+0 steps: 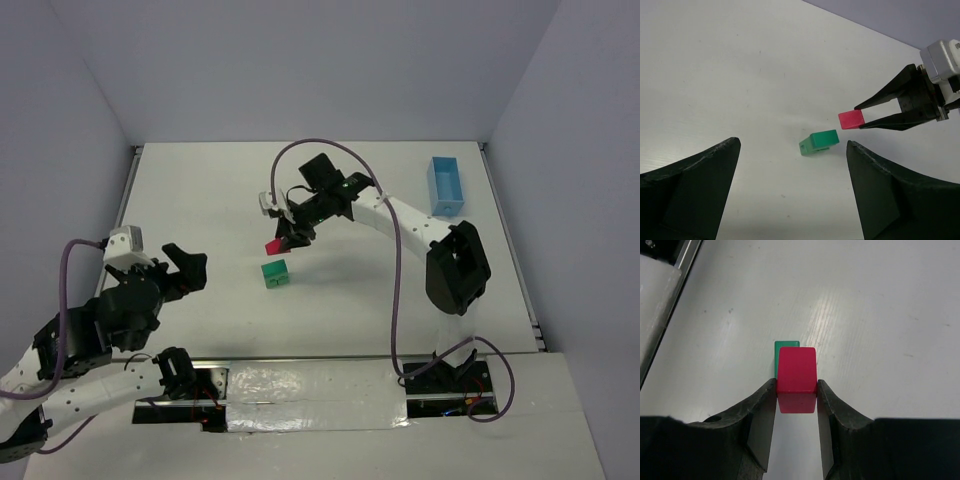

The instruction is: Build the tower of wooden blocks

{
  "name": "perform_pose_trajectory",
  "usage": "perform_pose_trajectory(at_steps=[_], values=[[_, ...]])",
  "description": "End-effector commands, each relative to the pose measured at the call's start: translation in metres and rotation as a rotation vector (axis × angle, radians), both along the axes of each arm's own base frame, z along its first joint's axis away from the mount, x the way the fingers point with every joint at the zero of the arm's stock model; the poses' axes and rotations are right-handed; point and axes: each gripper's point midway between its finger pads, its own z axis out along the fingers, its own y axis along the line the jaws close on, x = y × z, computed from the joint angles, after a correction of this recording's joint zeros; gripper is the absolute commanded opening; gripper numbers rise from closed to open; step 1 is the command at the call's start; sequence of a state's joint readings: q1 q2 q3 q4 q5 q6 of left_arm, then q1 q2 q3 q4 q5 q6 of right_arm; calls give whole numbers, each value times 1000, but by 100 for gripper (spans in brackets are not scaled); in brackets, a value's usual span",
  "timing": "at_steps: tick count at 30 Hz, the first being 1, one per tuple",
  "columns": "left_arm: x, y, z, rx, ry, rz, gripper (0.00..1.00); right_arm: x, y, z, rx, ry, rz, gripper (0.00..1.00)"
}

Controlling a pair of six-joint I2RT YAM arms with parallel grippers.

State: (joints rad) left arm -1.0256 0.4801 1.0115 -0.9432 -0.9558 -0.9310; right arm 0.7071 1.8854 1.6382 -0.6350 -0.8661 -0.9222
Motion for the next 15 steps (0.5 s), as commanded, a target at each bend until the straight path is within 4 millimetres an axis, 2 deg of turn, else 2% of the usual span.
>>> perform_pose_trajectory(at_steps=[1, 3, 7, 8, 10, 11, 15], values=[[1, 18, 6, 151, -64, -10, 100, 2, -5, 7, -25, -73, 17, 0], [2, 14, -4, 168, -65, -27, 99, 6, -6, 7, -21, -134, 27, 0], [3, 5, -12, 143, -93, -67, 99, 4, -6, 4, -37, -170, 54, 0], [3, 4, -12, 144, -90, -72, 99, 4, -7, -4, -63, -172, 67, 0], [3, 6, -14, 146, -77, -59, 99, 10, -2, -3, -92, -185, 45, 0], [2, 9, -18, 161, -64, -46, 99, 7, -3, -16, -136, -147, 49, 0], [1, 11, -21, 150, -55, -38, 99, 1, 6, -19, -172, -149, 81, 0]])
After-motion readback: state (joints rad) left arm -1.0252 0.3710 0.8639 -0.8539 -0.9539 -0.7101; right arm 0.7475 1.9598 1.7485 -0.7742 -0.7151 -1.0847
